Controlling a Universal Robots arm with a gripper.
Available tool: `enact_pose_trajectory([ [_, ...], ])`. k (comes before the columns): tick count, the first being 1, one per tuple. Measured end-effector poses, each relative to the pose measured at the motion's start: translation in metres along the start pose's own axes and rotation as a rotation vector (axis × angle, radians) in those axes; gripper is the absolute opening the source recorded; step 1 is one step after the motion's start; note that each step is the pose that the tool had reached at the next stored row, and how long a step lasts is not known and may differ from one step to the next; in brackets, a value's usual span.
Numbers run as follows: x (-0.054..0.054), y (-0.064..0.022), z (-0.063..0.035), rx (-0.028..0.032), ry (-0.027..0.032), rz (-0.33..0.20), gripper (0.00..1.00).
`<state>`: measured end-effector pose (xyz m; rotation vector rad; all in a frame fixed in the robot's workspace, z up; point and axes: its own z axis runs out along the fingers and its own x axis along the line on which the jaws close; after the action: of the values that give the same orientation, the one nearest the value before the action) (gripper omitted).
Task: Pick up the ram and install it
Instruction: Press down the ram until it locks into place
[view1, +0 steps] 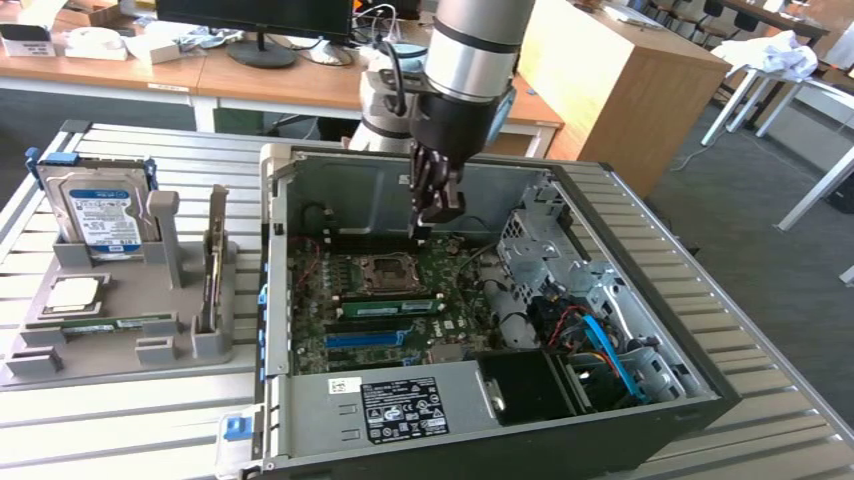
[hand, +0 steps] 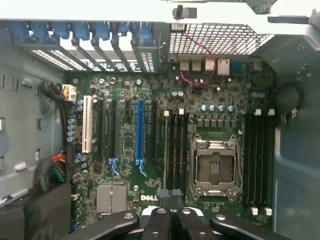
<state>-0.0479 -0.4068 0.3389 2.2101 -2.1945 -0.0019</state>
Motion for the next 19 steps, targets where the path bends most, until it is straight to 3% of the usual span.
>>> enact_pose_trajectory([
  [3, 0.0001, -0.004, -0.0001, -0.0007, 0.0001, 0.0, 0.1],
  [19, 0.0, -0.0042, -0.0001, -0.0008, 0.0, 0.004, 0.1],
])
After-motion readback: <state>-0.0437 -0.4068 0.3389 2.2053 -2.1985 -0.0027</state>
